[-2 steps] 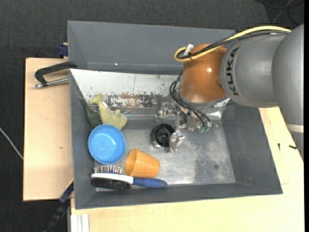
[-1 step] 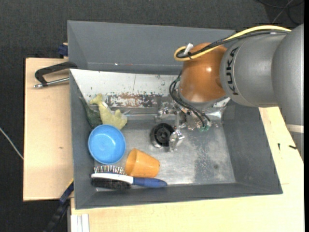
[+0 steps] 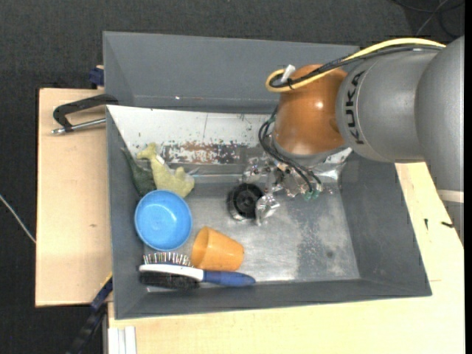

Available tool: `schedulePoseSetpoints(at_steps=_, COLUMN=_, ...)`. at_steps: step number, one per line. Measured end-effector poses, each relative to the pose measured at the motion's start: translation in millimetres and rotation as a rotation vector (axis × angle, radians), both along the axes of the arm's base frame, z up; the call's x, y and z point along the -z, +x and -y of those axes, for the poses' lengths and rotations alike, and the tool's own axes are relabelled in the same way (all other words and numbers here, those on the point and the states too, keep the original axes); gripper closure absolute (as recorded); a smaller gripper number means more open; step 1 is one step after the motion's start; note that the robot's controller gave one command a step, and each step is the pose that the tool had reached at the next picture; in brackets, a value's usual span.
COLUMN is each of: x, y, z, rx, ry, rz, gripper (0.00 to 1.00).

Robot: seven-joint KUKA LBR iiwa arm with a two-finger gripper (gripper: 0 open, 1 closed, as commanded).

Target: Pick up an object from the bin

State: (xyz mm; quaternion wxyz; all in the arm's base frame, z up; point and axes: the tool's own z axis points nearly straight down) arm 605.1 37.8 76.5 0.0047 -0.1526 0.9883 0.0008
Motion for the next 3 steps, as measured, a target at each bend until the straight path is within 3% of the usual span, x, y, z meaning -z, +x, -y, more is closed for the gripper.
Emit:
schedulePoseSetpoints(at_steps=2, x=-45.3, y=4.2, z=-1.3, rx=0.001, ry=-0.001, rz=0.0, gripper=1.0)
schedulePoseSetpoints(at_steps=3, x=-48.0, y=5.8, z=-1.8, rx=0.002, ry=-0.001, rz=-0.003, gripper=1.0)
